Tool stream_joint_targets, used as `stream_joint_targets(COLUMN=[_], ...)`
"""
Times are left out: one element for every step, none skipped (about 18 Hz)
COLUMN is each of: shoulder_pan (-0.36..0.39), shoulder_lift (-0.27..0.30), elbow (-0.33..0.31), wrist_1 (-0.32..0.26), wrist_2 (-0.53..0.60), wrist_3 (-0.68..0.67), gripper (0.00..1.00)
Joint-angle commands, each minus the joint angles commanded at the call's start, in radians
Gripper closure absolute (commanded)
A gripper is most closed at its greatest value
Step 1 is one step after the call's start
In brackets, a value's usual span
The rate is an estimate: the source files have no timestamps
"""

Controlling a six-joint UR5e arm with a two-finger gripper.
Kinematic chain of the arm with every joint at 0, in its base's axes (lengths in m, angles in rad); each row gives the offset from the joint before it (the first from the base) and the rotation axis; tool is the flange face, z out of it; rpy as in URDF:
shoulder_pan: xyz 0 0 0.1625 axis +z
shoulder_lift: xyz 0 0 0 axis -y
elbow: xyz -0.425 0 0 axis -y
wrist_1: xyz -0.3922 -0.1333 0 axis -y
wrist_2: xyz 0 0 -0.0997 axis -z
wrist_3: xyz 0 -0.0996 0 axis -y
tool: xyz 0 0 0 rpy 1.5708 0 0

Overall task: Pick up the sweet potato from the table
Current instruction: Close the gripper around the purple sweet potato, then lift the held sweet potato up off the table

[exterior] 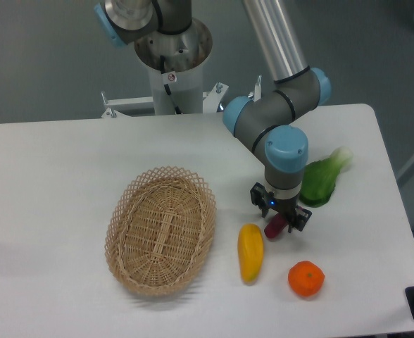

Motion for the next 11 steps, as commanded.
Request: stream_joint_targets(shoulder_pan=[0.0, 0.0, 0.002, 0.002, 0.003, 0.003, 0.006, 0.006, 0.014, 0.02, 0.026], shoulder_lift=[0.0, 0.0, 0.003, 0.006, 0.009, 0.015, 0.021, 0.034, 0.05, 0.069, 0.09], elbow=[0.003, 0.006, 0.011, 0.014, 0.026, 0.035, 0.046, 0.06, 0.072, 0.081, 0.086], wrist_1=[0.0, 0.0, 0.0, 0.002, 0.0, 0.002, 0.002, -0.005, -0.006, -0.015, -0.017], wrist_2=[0.0, 0.0, -0.002, -0.002, -0.003, -0.006, -0.006, -0.012, -0.021, -0.034, -0.057], wrist_3=[0.002, 0.002, 0.002, 0.003, 0.005, 0.003, 0.003, 0.002, 0.002, 0.002, 0.002], gripper=[0.7, 0.71, 0.71, 0.71, 0.71, 0.71, 0.7, 0.7, 0.7, 0.7, 0.7])
